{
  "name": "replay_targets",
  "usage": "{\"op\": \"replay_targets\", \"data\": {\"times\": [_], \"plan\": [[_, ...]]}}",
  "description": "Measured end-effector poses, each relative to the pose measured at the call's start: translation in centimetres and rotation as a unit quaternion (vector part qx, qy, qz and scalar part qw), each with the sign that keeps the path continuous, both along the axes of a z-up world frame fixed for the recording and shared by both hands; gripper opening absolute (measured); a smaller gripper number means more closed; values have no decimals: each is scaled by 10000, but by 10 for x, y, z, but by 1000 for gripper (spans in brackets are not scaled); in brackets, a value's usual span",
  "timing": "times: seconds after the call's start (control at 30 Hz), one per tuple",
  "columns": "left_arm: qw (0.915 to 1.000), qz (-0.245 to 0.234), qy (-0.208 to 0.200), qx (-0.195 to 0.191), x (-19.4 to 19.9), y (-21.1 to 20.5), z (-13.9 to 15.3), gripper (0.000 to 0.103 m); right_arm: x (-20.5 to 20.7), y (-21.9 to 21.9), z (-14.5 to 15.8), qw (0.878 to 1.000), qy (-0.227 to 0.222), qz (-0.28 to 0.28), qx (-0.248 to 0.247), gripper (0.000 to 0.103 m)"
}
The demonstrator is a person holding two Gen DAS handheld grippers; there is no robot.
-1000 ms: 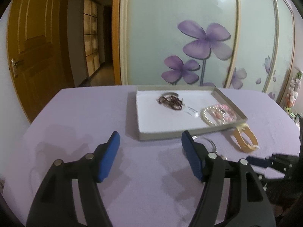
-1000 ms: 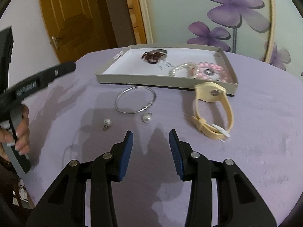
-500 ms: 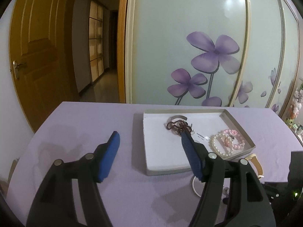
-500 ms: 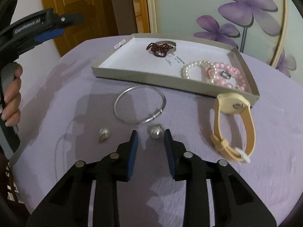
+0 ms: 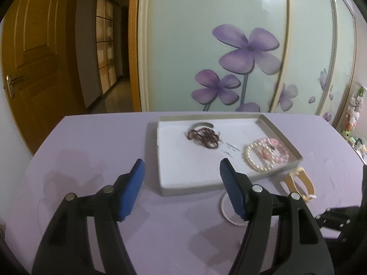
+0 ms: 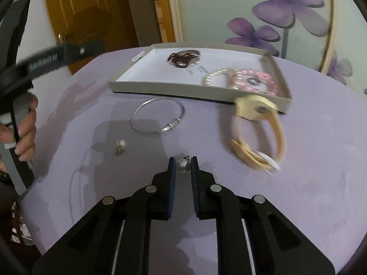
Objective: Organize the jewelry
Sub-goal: 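Close the right tool on one pearl earring while the left tool grasps the other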
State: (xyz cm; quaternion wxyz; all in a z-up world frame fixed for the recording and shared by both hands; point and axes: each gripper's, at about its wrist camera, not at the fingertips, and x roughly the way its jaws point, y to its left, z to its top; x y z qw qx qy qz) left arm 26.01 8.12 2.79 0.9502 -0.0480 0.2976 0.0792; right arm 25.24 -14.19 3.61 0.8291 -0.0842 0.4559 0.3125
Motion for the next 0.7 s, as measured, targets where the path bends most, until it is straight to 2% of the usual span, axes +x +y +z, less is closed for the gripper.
{"op": "replay_targets", "data": {"times": [0.13,0.33,0.43,0.6,0.7], "plan": [[9995,-221,144,-145,-16,-18,-12,68,-3,-26,7,9997,-72,-241,70,14],[9949,-697,681,-246,-34,-58,-43,66,-2,-54,13,9982,-146,-558,149,14],[9923,-807,903,-256,-33,-68,-54,58,-1,-60,14,9976,-159,-639,202,14],[9883,-839,1238,-288,-25,-75,-68,39,2,-67,15,9971,-167,-698,263,14],[9873,-820,1319,-319,-21,-77,-71,30,2,-71,15,9968,-158,-720,296,14]]}}
